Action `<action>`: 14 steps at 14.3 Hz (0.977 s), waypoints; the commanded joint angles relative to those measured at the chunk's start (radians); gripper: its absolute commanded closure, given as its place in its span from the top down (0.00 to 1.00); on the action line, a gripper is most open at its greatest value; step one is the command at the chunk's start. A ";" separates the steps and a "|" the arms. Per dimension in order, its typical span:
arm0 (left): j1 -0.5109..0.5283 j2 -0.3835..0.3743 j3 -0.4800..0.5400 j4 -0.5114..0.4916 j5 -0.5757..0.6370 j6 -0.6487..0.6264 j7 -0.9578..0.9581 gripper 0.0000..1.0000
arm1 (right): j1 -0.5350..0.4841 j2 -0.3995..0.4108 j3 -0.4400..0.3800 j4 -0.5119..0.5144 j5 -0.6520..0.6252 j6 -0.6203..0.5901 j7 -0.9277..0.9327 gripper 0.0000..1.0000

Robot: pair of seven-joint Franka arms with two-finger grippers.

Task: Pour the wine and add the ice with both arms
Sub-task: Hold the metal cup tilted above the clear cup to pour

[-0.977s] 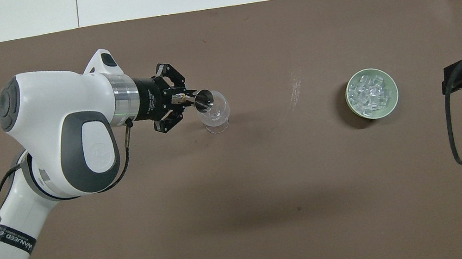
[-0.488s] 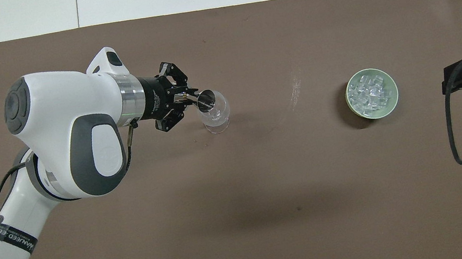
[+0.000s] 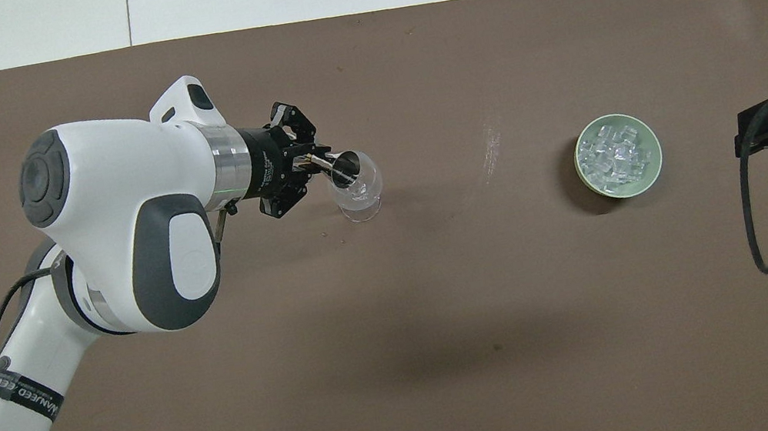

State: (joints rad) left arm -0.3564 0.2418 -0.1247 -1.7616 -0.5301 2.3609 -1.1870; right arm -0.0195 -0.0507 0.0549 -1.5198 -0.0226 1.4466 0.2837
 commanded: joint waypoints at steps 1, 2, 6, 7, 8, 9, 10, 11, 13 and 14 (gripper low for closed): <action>-0.024 -0.019 0.016 -0.021 0.042 0.026 -0.002 0.00 | -0.016 0.000 0.002 0.009 0.021 -0.014 -0.026 1.00; -0.024 -0.019 0.016 -0.021 0.059 0.031 -0.002 0.00 | -0.016 0.000 0.002 0.009 0.021 -0.014 -0.026 1.00; -0.027 -0.019 0.016 -0.022 0.096 0.031 0.001 0.00 | -0.014 0.000 0.003 0.009 0.021 -0.014 -0.026 1.00; -0.032 -0.019 0.016 -0.022 0.114 0.031 0.001 0.00 | -0.014 0.000 0.003 0.009 0.021 -0.014 -0.024 1.00; -0.030 -0.019 0.016 -0.022 0.114 0.032 0.000 0.00 | -0.014 0.000 0.003 0.009 0.021 -0.014 -0.026 1.00; -0.032 -0.019 0.014 -0.022 0.114 0.032 -0.002 0.00 | -0.014 0.000 0.003 0.009 0.021 -0.014 -0.026 1.00; -0.032 -0.019 0.014 -0.021 0.114 0.032 -0.008 0.00 | -0.014 0.000 0.002 0.009 0.021 -0.014 -0.026 1.00; -0.030 -0.019 0.014 -0.021 0.114 0.032 -0.011 0.00 | -0.014 0.000 0.003 0.009 0.021 -0.012 -0.024 1.00; -0.030 -0.019 0.014 -0.018 0.114 0.032 -0.010 0.00 | -0.014 0.000 0.003 0.009 0.021 -0.012 -0.024 1.00; -0.030 -0.018 0.016 -0.018 0.114 0.032 -0.005 0.00 | -0.014 0.000 0.003 0.009 0.021 -0.012 -0.024 1.00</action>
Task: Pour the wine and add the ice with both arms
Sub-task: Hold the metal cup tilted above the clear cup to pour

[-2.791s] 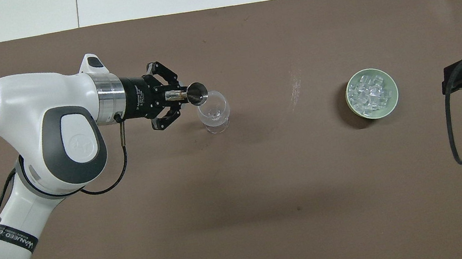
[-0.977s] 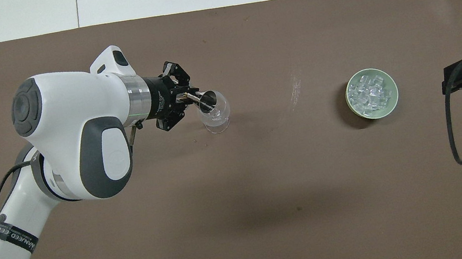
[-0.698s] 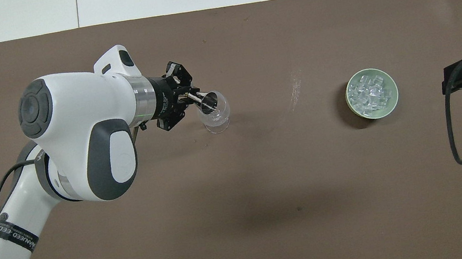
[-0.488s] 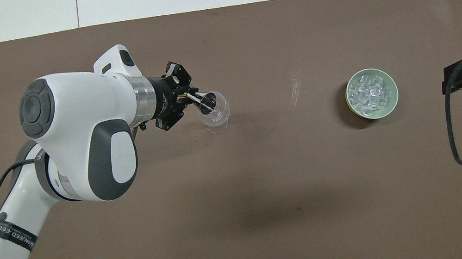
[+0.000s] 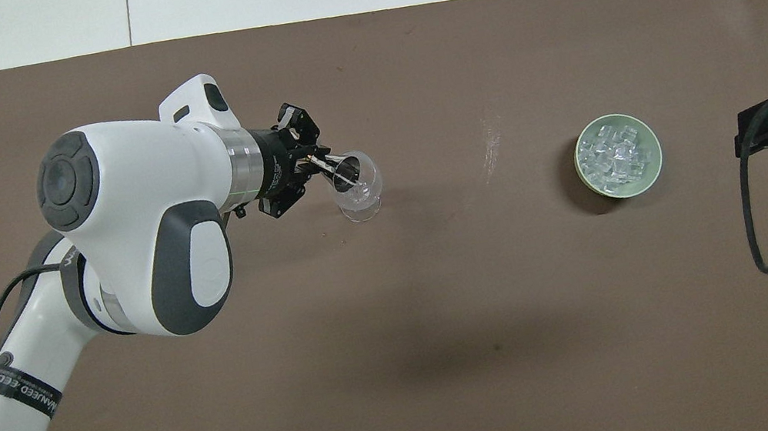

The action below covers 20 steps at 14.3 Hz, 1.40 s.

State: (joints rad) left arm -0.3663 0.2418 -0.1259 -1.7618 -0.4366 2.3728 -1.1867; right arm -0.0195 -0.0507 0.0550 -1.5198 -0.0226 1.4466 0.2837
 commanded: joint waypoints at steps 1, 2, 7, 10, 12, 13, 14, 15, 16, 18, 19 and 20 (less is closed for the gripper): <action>-0.020 -0.018 0.017 -0.016 0.021 0.020 -0.005 0.00 | -0.014 0.000 0.003 0.009 0.021 -0.012 -0.024 1.00; -0.020 -0.018 0.017 -0.015 0.021 0.020 -0.005 0.00 | -0.014 0.000 0.003 0.009 0.021 -0.012 -0.024 1.00; -0.017 -0.015 0.020 -0.011 0.022 0.028 -0.004 0.00 | -0.013 0.000 0.003 0.009 0.021 -0.011 -0.024 1.00; -0.016 -0.013 0.022 -0.011 0.026 0.032 -0.002 0.00 | -0.013 0.000 0.003 0.009 0.021 -0.009 -0.024 1.00; -0.017 -0.012 0.025 -0.010 0.027 0.039 -0.001 0.00 | -0.013 0.000 0.003 0.009 0.021 -0.011 -0.024 1.00; -0.017 -0.012 0.023 -0.010 0.047 0.040 -0.002 0.00 | -0.014 0.000 0.003 0.009 0.021 -0.009 -0.024 1.00; -0.017 -0.012 0.023 -0.010 0.067 0.040 -0.004 0.00 | -0.013 0.002 0.003 0.009 0.021 -0.009 -0.024 1.00; -0.019 -0.012 0.023 -0.010 0.071 0.040 -0.005 0.00 | -0.014 0.000 0.003 0.009 0.021 -0.009 -0.024 1.00; -0.020 -0.012 0.023 -0.010 0.076 0.045 -0.005 0.00 | -0.013 0.000 0.003 0.009 0.021 -0.011 -0.024 1.00; -0.020 -0.012 0.023 -0.010 0.076 0.049 -0.005 0.00 | -0.014 0.000 0.003 0.009 0.021 -0.011 -0.024 1.00; -0.020 -0.012 0.023 -0.010 0.076 0.049 -0.005 0.00 | -0.014 0.000 0.003 0.009 0.021 -0.011 -0.026 1.00; -0.020 -0.012 0.023 -0.010 0.076 0.057 -0.005 0.00 | -0.013 0.000 0.003 0.009 0.021 -0.011 -0.024 1.00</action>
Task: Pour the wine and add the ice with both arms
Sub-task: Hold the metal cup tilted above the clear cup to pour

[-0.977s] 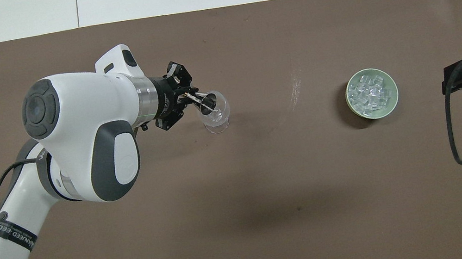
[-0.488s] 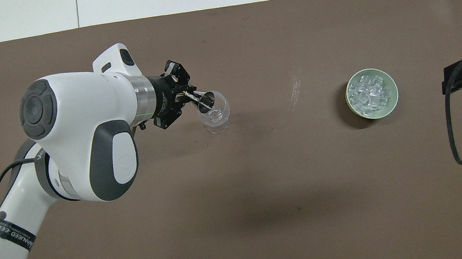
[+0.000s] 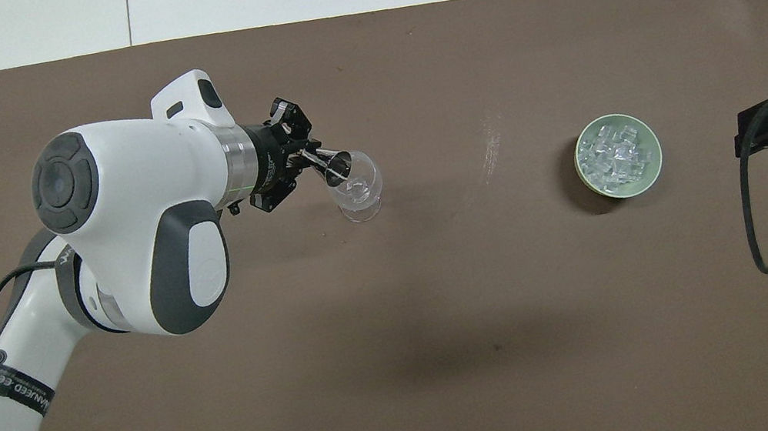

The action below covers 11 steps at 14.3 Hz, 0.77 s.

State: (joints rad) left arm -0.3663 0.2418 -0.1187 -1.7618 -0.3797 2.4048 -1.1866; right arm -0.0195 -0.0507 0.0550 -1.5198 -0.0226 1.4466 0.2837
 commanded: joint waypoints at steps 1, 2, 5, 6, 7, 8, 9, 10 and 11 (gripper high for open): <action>-0.020 -0.010 0.016 -0.011 0.021 0.036 -0.005 0.00 | -0.014 0.000 0.003 0.009 0.021 -0.011 -0.026 1.00; -0.020 -0.010 0.016 -0.010 0.021 0.039 -0.005 0.00 | -0.014 0.000 0.003 0.009 0.021 -0.011 -0.024 1.00; -0.020 -0.009 0.014 -0.010 0.053 0.050 -0.007 0.00 | -0.014 0.000 0.003 0.009 0.021 -0.009 -0.024 1.00; -0.020 -0.009 0.014 -0.010 0.053 0.056 -0.007 0.00 | -0.014 0.000 0.003 0.009 0.021 -0.011 -0.026 1.00; -0.022 -0.009 0.014 -0.010 0.054 0.056 -0.007 0.00 | -0.014 0.000 0.003 0.009 0.021 -0.011 -0.024 1.00; -0.022 -0.009 0.014 -0.010 0.054 0.059 -0.007 0.00 | -0.014 0.000 0.003 0.009 0.021 -0.011 -0.024 1.00; -0.025 -0.009 0.014 -0.010 0.054 0.062 -0.007 0.00 | -0.014 0.000 0.003 0.009 0.021 -0.011 -0.024 1.00; -0.034 -0.009 0.014 -0.011 0.054 0.074 -0.007 0.00 | -0.014 0.000 0.003 0.009 0.021 -0.011 -0.026 1.00; -0.034 -0.009 0.014 -0.013 0.054 0.085 -0.005 0.00 | -0.014 0.000 0.003 0.009 0.021 -0.011 -0.026 1.00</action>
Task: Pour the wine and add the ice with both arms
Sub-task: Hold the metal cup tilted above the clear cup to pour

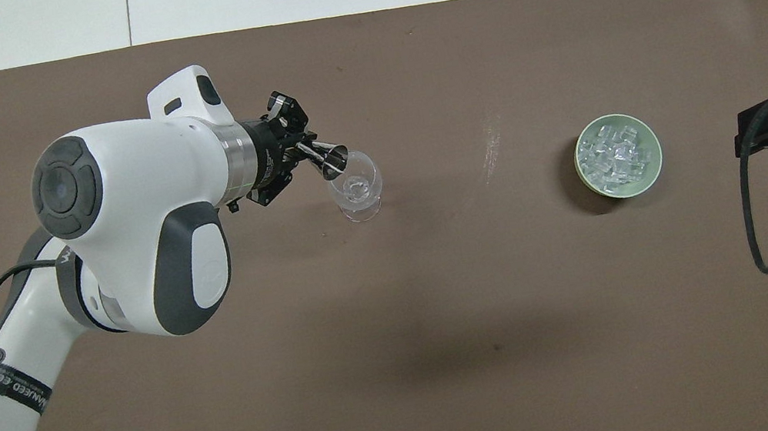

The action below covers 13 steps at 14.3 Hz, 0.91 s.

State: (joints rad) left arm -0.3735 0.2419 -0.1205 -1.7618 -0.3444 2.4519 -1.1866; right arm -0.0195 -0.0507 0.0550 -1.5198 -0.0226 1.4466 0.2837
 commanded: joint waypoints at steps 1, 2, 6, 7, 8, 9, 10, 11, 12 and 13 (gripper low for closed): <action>-0.027 -0.007 0.016 -0.011 0.019 0.038 -0.005 0.00 | -0.014 0.000 0.003 0.009 0.021 -0.011 -0.026 1.00; -0.027 -0.007 0.018 -0.013 0.021 0.039 -0.005 0.00 | -0.014 0.000 0.003 0.009 0.021 -0.011 -0.026 1.00; -0.027 -0.006 0.016 -0.011 0.064 0.041 -0.005 0.00 | -0.014 0.000 0.003 0.009 0.021 -0.011 -0.026 1.00; -0.028 -0.006 0.016 -0.011 0.065 0.041 -0.005 0.00 | -0.014 0.000 0.003 0.009 0.021 -0.011 -0.026 1.00; -0.028 -0.006 0.016 -0.011 0.073 0.044 -0.005 0.00 | -0.014 0.000 0.003 0.009 0.021 -0.011 -0.026 1.00; -0.028 -0.006 0.016 -0.013 0.084 0.052 -0.005 0.00 | -0.014 0.000 0.003 0.009 0.021 -0.011 -0.026 1.00; -0.028 -0.006 0.016 -0.013 0.085 0.053 -0.005 0.00 | -0.014 0.000 0.003 0.009 0.021 -0.011 -0.026 1.00; -0.028 -0.006 0.016 -0.013 0.085 0.053 -0.004 0.00 | -0.014 0.000 0.003 0.009 0.021 -0.011 -0.026 1.00; -0.030 -0.006 0.016 -0.013 0.088 0.053 -0.004 0.00 | -0.014 0.000 0.003 0.009 0.021 -0.011 -0.026 1.00; -0.035 -0.006 0.016 -0.015 0.097 0.053 -0.005 0.00 | -0.014 0.000 0.003 0.009 0.021 -0.011 -0.026 1.00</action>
State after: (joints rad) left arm -0.3851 0.2422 -0.1199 -1.7625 -0.2783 2.4806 -1.1866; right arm -0.0195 -0.0507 0.0550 -1.5198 -0.0226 1.4466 0.2837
